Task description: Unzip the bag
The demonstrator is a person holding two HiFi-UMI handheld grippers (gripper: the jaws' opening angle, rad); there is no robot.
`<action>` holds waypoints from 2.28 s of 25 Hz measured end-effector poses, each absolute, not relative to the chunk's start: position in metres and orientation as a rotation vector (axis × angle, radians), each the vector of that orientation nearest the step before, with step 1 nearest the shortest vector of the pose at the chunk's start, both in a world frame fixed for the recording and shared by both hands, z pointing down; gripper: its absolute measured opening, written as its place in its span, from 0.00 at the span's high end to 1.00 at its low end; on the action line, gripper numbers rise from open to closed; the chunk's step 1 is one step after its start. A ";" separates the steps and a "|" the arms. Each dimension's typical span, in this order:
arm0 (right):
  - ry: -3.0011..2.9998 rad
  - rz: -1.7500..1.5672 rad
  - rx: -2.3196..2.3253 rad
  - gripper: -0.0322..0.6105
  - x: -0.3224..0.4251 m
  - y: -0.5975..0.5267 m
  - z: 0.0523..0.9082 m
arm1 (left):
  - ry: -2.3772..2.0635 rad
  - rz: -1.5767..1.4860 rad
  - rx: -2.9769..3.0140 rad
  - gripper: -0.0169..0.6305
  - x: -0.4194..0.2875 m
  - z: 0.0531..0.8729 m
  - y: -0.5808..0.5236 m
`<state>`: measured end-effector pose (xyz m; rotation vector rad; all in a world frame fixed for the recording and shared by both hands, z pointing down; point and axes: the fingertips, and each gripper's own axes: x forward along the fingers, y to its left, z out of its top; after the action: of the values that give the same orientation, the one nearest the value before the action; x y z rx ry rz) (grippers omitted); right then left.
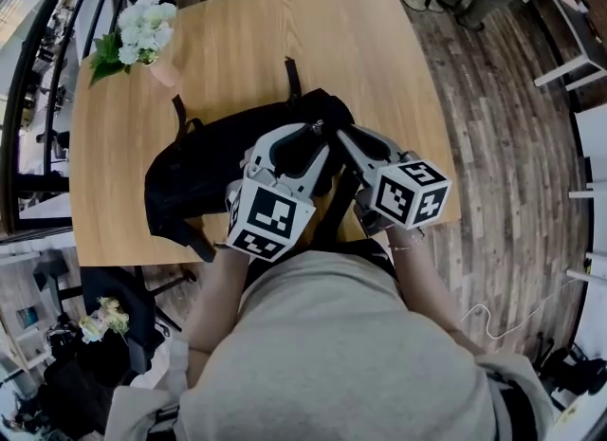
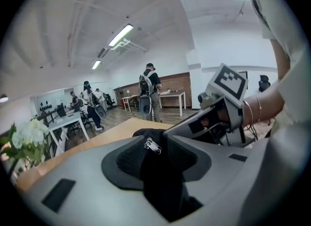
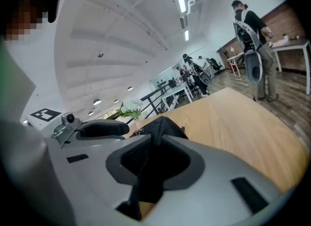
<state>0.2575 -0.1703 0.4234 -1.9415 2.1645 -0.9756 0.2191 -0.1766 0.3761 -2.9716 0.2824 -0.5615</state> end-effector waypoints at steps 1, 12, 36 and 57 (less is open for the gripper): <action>2.165 -0.980 -1.937 0.83 0.257 -0.171 0.424 | 0.260 -0.596 -2.914 0.74 0.220 0.380 -0.175; 2.158 -0.978 -1.921 0.83 0.255 -0.172 0.424 | 0.173 -0.765 -2.546 0.72 0.225 0.400 -0.179; 2.150 -0.960 -1.925 0.83 0.257 -0.170 0.424 | 0.482 -0.542 -2.698 0.82 0.223 0.368 -0.192; 2.171 -0.911 -1.951 0.83 0.255 -0.165 0.423 | 0.641 -0.551 -3.015 0.94 0.212 0.379 -0.195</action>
<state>0.2549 -0.1650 0.4234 -1.9509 2.1710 -0.9110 0.2121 -0.1951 0.3787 -3.0151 0.6409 -0.5505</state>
